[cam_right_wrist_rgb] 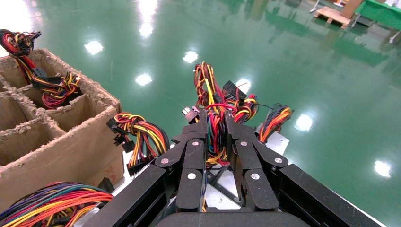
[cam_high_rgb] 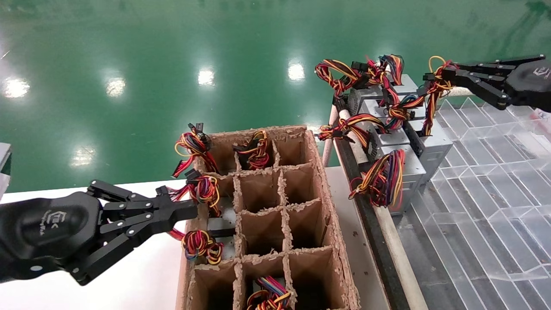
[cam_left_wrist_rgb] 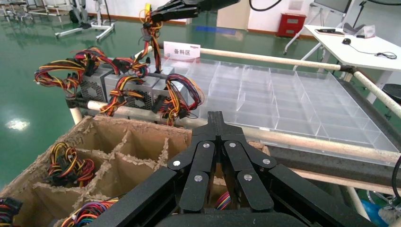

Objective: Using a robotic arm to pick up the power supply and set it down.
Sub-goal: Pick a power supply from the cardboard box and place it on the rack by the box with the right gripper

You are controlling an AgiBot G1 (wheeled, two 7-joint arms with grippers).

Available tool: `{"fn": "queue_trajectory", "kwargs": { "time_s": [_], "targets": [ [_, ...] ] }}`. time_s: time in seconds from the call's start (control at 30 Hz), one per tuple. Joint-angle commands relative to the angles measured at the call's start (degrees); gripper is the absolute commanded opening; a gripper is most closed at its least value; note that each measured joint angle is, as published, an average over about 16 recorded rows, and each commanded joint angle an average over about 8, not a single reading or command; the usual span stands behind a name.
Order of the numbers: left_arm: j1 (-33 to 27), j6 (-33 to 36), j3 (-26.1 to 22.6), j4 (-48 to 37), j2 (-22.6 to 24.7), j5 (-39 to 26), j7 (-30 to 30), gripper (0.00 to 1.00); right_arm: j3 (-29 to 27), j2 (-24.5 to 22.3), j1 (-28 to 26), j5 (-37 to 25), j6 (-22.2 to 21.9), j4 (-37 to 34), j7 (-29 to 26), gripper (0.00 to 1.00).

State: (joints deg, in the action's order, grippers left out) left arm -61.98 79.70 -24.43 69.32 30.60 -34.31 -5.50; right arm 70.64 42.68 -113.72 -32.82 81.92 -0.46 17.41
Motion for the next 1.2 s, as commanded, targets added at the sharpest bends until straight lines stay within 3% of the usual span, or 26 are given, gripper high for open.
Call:
{"fn": "queue_trajectory", "kwargs": {
  "time_s": [0.03, 0.1, 0.13, 0.33, 0.4, 1.2],
  "targets": [
    [0.00, 0.00, 0.00, 0.00, 0.00, 0.00, 0.00, 0.00, 0.03, 0.16, 0.38, -0.04, -0.11, 0.02, -0.02, 0.00],
    [0.00, 0.00, 0.00, 0.00, 0.00, 0.00, 0.00, 0.00, 0.04, 0.24, 0.52, -0.06, -0.19, 0.04, -0.09, 0.02],
    [0.00, 0.00, 0.00, 0.00, 0.00, 0.00, 0.00, 0.00, 0.04, 0.28, 0.57, -0.06, -0.22, 0.05, -0.14, 0.08],
    [0.00, 0.00, 0.00, 0.00, 0.00, 0.00, 0.00, 0.00, -0.17, 0.36, 0.59, 0.23, -0.22, 0.10, -0.65, 0.83],
    [0.00, 0.00, 0.00, 0.00, 0.00, 0.00, 0.00, 0.00, -0.26, 0.37, 0.53, 0.37, -0.18, 0.13, -0.83, 1.00],
    [0.00, 0.00, 0.00, 0.00, 0.00, 0.00, 0.00, 0.00, -0.90, 0.06, -1.40, 1.29, 0.81, 0.84, -1.05, 1.00]
  ]
}}
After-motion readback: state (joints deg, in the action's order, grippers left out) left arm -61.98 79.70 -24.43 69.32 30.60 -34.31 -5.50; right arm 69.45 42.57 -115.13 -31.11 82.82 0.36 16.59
